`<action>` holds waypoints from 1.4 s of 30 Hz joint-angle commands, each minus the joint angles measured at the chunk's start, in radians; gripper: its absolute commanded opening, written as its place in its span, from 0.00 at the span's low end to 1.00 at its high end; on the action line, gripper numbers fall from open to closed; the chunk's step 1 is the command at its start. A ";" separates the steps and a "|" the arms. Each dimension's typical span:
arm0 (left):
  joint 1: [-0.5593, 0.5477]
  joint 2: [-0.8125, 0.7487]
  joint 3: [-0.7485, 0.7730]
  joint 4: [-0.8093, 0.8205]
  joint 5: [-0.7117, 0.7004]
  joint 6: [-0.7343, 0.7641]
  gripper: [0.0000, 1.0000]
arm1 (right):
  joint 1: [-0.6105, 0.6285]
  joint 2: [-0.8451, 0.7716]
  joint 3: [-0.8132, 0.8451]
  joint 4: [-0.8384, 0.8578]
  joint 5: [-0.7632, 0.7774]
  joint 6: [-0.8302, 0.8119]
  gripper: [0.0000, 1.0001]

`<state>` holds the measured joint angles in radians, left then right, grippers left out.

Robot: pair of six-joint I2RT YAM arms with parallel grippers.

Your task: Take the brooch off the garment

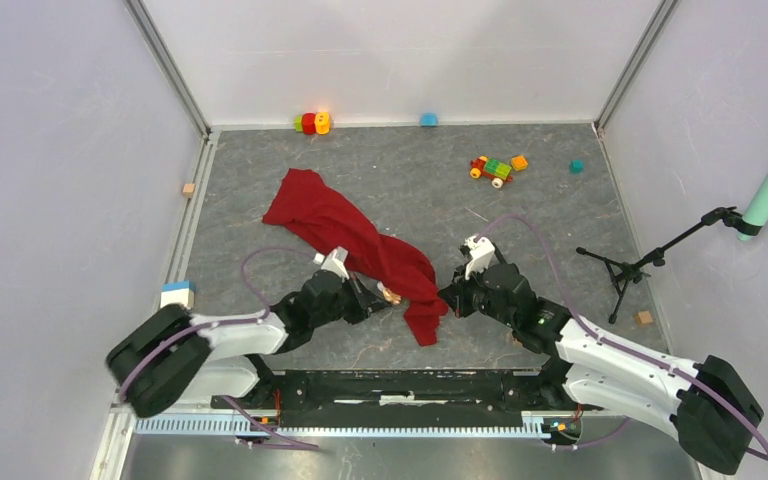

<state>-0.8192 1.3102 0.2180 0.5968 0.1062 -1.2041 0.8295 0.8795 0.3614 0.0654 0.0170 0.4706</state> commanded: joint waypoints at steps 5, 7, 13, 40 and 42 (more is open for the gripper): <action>-0.006 -0.220 0.323 -0.883 -0.184 0.415 0.02 | 0.005 0.018 -0.025 0.041 -0.048 -0.058 0.00; -0.006 -0.191 0.387 -0.949 -0.138 0.507 0.02 | 0.003 0.034 -0.021 0.077 -0.127 -0.077 0.04; -0.006 -0.243 0.404 -0.890 0.005 0.627 0.02 | 0.004 0.025 0.015 0.108 -0.133 -0.074 0.69; -0.006 -0.608 0.166 -0.465 0.210 0.509 0.02 | 0.068 0.296 -0.133 0.990 -0.226 0.532 0.73; -0.006 -0.609 0.159 -0.453 0.216 0.507 0.02 | 0.072 0.320 -0.127 1.019 -0.228 0.550 0.72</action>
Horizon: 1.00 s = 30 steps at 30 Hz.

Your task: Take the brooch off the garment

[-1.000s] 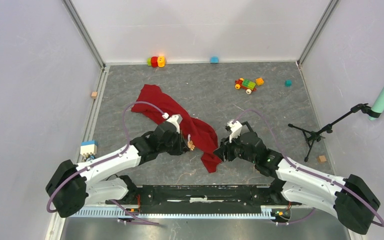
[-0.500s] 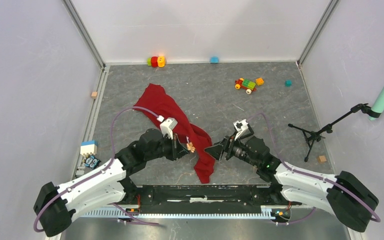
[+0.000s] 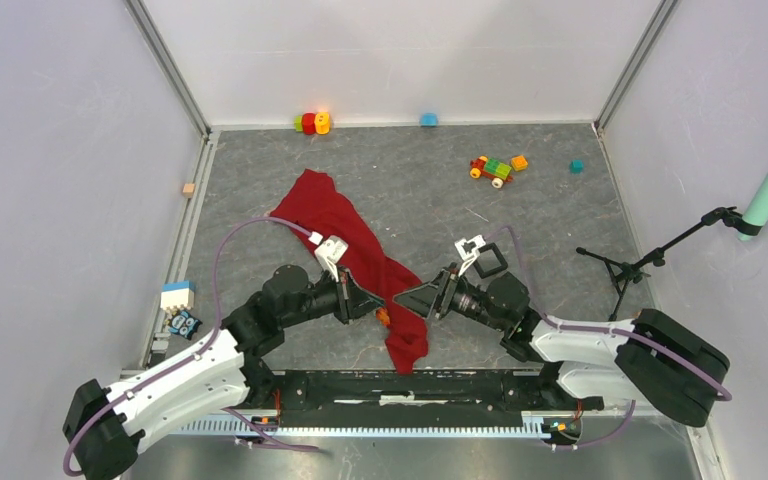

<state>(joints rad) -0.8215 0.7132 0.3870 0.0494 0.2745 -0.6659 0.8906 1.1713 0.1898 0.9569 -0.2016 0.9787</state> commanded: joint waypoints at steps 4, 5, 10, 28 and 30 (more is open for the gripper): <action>-0.004 -0.024 -0.014 0.071 0.025 -0.027 0.02 | 0.015 0.052 0.049 0.126 0.008 0.064 0.70; -0.003 -0.026 0.000 0.010 -0.030 -0.030 0.02 | 0.015 0.038 0.043 0.115 0.020 0.057 0.71; -0.004 0.047 0.086 -0.376 -0.254 -0.084 0.05 | 0.015 -0.052 0.072 -0.147 0.098 -0.089 0.71; -0.022 0.031 -0.239 -0.078 -0.221 -0.383 0.48 | 0.081 0.160 0.225 -0.455 0.159 -0.341 0.67; -0.022 0.022 -0.254 -0.054 -0.247 -0.395 0.46 | 0.089 0.187 0.223 -0.435 0.160 -0.331 0.64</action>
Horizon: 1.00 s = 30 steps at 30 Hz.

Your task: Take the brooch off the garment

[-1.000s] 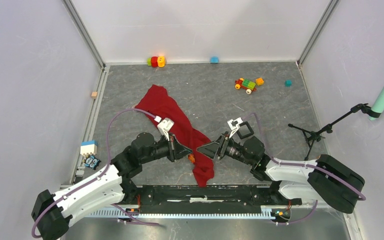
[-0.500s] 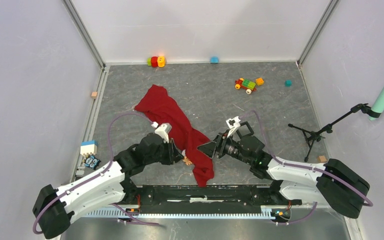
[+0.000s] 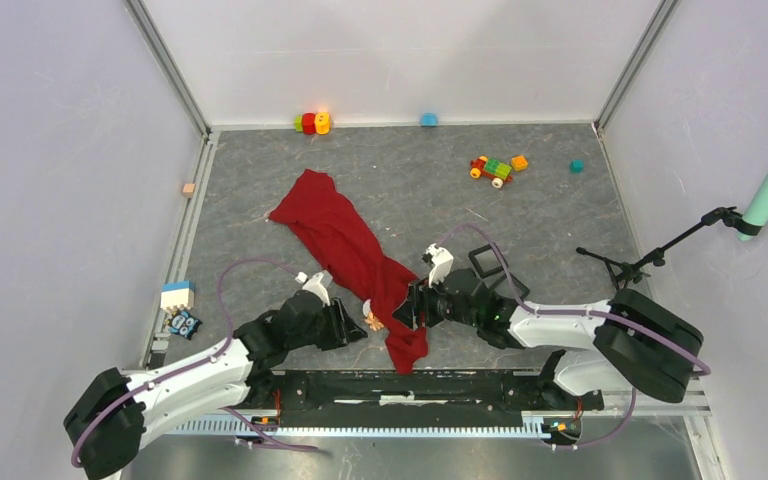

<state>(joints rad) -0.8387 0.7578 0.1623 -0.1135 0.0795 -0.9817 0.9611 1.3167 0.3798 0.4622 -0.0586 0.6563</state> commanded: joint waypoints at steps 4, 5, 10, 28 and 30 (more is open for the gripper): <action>-0.006 -0.017 -0.062 0.212 -0.076 -0.127 0.46 | 0.031 0.082 0.030 0.094 0.020 0.001 0.57; -0.006 -0.009 -0.069 0.229 -0.075 -0.140 0.46 | 0.034 0.090 0.031 0.100 0.020 0.003 0.56; -0.006 0.029 -0.085 0.285 -0.131 -0.170 0.46 | 0.047 0.107 0.031 0.110 0.024 0.007 0.49; -0.006 0.196 -0.099 0.474 -0.136 -0.130 0.37 | 0.050 0.102 0.033 0.022 0.085 0.017 0.01; -0.007 0.218 -0.097 0.498 -0.126 -0.129 0.36 | 0.050 0.103 0.029 0.028 0.084 0.020 0.01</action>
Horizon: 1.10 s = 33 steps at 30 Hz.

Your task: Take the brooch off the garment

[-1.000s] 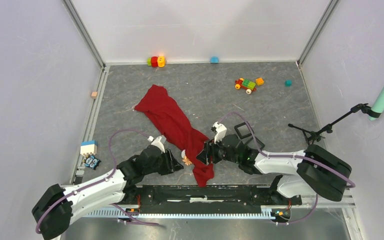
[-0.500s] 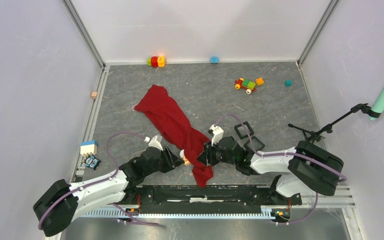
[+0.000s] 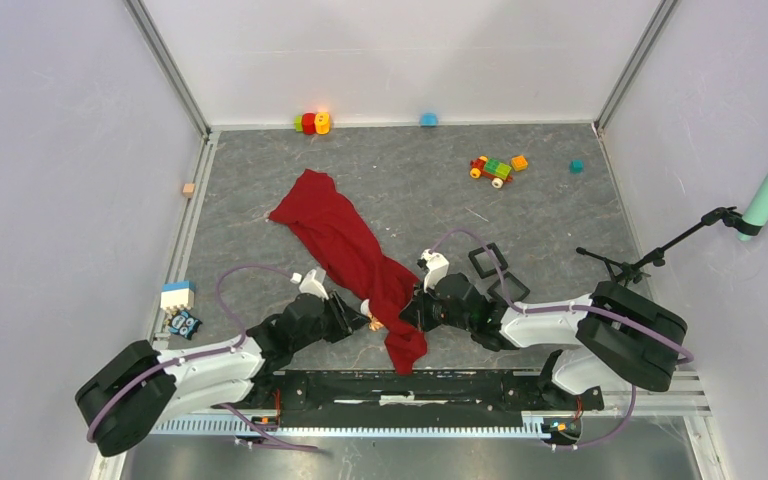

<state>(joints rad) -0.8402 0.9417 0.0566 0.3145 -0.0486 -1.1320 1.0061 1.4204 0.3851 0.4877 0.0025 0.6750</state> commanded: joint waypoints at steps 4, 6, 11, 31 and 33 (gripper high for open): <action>-0.005 0.071 0.014 0.099 0.004 0.021 0.32 | 0.005 -0.001 0.022 0.011 0.017 0.004 0.00; -0.005 0.090 0.020 0.116 0.007 0.026 0.26 | 0.005 -0.001 0.022 0.011 0.015 0.004 0.00; -0.003 0.131 0.061 0.115 0.030 0.070 0.03 | 0.005 -0.013 0.016 0.009 0.017 0.009 0.00; -0.005 -0.333 0.221 -0.344 0.081 0.301 0.02 | -0.018 -0.178 -0.172 0.453 -0.095 0.226 0.76; -0.005 -0.347 0.224 -0.318 0.079 0.297 0.02 | -0.018 -0.182 -0.193 0.517 -0.077 0.254 0.76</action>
<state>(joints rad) -0.8402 0.6277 0.2531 -0.0444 0.0074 -0.9028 0.9905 1.2652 0.2363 0.7502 -0.0750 0.8322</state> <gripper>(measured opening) 0.041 0.762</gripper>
